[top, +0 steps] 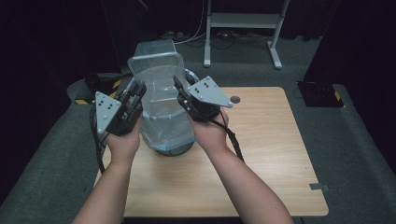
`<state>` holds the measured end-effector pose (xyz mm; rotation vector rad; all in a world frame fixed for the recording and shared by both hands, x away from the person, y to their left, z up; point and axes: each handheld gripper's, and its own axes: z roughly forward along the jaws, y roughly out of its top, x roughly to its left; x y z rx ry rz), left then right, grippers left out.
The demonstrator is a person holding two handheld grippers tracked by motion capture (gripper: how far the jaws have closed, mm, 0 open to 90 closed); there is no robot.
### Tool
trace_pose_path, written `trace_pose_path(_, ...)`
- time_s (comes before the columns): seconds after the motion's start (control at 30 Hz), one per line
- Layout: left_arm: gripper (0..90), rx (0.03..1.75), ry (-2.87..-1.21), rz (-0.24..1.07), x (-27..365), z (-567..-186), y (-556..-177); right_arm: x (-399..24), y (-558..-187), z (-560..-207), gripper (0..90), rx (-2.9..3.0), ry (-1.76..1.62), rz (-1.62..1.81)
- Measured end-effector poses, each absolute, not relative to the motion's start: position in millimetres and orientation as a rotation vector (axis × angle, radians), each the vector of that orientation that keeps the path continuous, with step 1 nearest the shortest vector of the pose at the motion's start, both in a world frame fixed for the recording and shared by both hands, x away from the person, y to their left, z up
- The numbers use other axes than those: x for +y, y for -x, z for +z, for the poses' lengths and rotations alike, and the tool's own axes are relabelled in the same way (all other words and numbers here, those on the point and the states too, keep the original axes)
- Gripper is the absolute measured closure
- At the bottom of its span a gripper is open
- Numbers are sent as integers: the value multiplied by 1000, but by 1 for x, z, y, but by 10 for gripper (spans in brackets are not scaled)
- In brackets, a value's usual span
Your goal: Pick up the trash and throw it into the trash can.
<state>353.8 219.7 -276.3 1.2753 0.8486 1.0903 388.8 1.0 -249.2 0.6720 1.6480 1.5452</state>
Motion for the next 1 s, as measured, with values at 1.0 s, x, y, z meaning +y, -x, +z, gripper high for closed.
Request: trace_pose_path(1.0, 500, 899, -1414, 1028, 213, -305, -336, -47, -384, -283, 487, 1735, -767, 1496)
